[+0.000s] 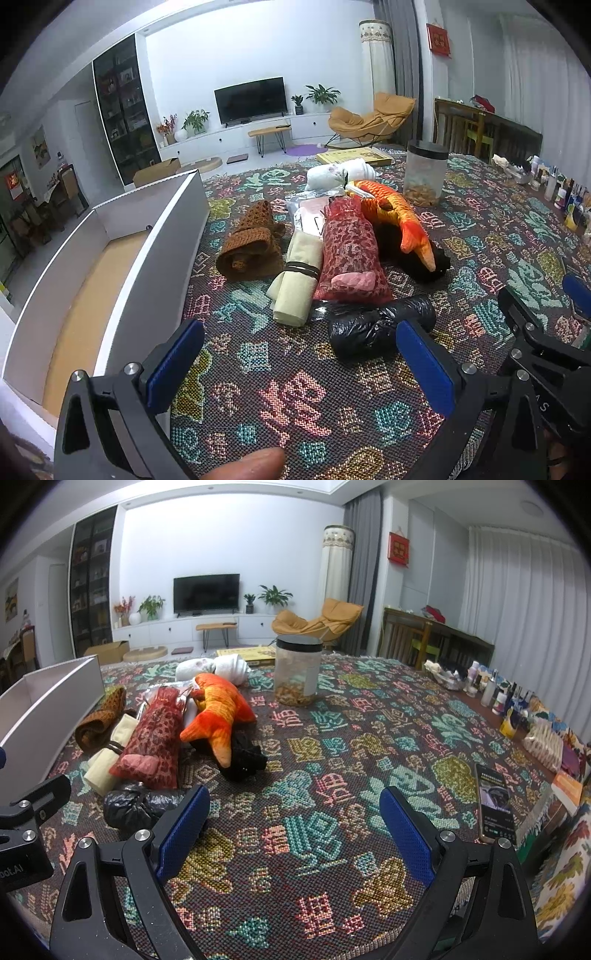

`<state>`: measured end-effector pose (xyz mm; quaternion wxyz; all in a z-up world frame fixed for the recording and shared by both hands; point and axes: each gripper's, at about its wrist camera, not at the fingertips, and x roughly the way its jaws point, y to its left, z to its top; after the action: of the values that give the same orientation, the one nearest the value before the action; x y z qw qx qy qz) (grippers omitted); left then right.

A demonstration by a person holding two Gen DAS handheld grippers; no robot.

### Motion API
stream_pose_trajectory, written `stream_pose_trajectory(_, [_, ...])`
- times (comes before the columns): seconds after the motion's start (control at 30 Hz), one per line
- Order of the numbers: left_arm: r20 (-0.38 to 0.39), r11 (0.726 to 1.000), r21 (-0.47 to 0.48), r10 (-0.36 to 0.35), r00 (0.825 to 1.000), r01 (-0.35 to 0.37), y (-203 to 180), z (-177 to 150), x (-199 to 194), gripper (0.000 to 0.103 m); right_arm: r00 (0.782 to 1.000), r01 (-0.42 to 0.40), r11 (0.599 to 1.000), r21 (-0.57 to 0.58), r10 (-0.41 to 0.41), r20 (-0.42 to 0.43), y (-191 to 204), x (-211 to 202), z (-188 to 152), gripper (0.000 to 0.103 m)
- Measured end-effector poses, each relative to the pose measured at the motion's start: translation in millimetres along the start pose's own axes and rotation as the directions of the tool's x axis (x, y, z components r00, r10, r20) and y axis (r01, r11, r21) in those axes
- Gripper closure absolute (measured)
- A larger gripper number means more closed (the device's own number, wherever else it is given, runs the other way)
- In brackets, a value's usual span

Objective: Organize soft objects

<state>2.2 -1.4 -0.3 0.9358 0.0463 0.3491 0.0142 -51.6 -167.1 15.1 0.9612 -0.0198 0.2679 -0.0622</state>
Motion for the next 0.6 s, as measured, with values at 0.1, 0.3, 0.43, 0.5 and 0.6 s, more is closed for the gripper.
stream_pose_trajectory(0.1, [-0.001,1.0,0.0,0.002,1.0,-0.002,0.3,1.2,-0.5,0.0,1.0,0.0,1.0,-0.001,0.0,-0.001,0.2,0.2,0.0,0.008])
stream_pose_trajectory(0.3, [-0.005,1.0,-0.004,0.003,1.0,-0.003,3.2,6.4,-4.1,0.0,1.0,0.001,1.0,-0.003,-0.001,-0.001,0.3,0.3,0.5,0.008])
stream_pose_trajectory(0.43, [-0.006,1.0,-0.008,-0.001,1.0,0.001,5.9,13.1,-10.7,0.0,1.0,0.002,1.0,-0.003,-0.002,-0.002,0.9,-0.1,-1.9,0.008])
stream_pose_trajectory(0.5, [-0.005,1.0,-0.011,-0.003,1.0,0.003,6.8,15.8,-14.4,0.0,1.0,0.002,1.0,-0.003,-0.002,-0.002,1.2,0.5,-2.1,0.008])
stream_pose_trajectory(0.6, [-0.002,1.0,-0.012,-0.003,1.0,0.003,8.0,20.1,-21.3,0.0,1.0,0.002,1.0,-0.004,-0.002,-0.002,1.2,0.3,-1.6,0.008])
